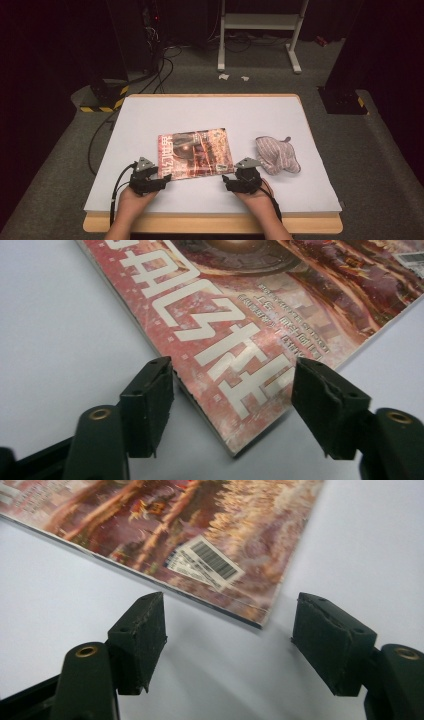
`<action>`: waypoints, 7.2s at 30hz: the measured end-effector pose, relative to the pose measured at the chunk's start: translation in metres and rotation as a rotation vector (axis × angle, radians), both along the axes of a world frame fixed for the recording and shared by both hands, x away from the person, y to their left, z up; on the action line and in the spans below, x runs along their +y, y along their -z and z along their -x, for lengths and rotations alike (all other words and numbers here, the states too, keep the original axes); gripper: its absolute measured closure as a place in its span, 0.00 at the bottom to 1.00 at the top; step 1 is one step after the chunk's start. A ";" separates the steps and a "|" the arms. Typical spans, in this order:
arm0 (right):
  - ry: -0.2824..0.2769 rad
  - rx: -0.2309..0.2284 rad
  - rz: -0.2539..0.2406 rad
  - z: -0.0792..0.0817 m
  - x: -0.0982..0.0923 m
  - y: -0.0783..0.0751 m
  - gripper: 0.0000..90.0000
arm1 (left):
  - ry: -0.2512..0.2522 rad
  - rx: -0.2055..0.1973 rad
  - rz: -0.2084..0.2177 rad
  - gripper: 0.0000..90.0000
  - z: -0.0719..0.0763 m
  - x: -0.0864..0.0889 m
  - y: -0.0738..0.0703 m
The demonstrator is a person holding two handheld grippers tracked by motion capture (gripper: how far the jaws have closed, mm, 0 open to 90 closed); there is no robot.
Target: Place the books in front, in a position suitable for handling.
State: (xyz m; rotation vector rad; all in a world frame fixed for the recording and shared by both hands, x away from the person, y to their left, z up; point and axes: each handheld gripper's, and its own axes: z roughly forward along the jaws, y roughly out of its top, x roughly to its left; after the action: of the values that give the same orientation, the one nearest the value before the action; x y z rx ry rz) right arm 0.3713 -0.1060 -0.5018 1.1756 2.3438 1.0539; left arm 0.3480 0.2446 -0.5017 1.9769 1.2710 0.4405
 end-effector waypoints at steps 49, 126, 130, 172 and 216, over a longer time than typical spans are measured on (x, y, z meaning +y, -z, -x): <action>-0.036 0.019 -0.039 -0.006 0.017 0.002 0.42 | -0.087 -0.043 -0.004 0.58 0.008 0.009 -0.009; -0.061 0.038 -0.039 -0.111 0.057 0.001 0.39 | -0.048 -0.018 -0.037 0.47 0.011 -0.009 0.001; -0.083 0.027 -0.030 -0.091 0.054 0.000 0.42 | -0.049 -0.018 -0.021 0.50 0.010 -0.005 0.001; -0.130 0.037 -0.050 -0.015 0.049 0.001 0.45 | -0.097 0.015 0.041 0.43 0.007 -0.003 0.000; -0.045 0.012 -0.051 0.036 -0.023 0.001 0.47 | 0.113 -0.010 0.023 0.49 -0.014 -0.071 0.000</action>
State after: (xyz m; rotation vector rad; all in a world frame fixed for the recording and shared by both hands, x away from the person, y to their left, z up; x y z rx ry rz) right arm 0.3357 -0.1286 -0.5023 1.1558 2.3759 1.1314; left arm 0.3625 0.1737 -0.5019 2.0126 1.1471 0.3776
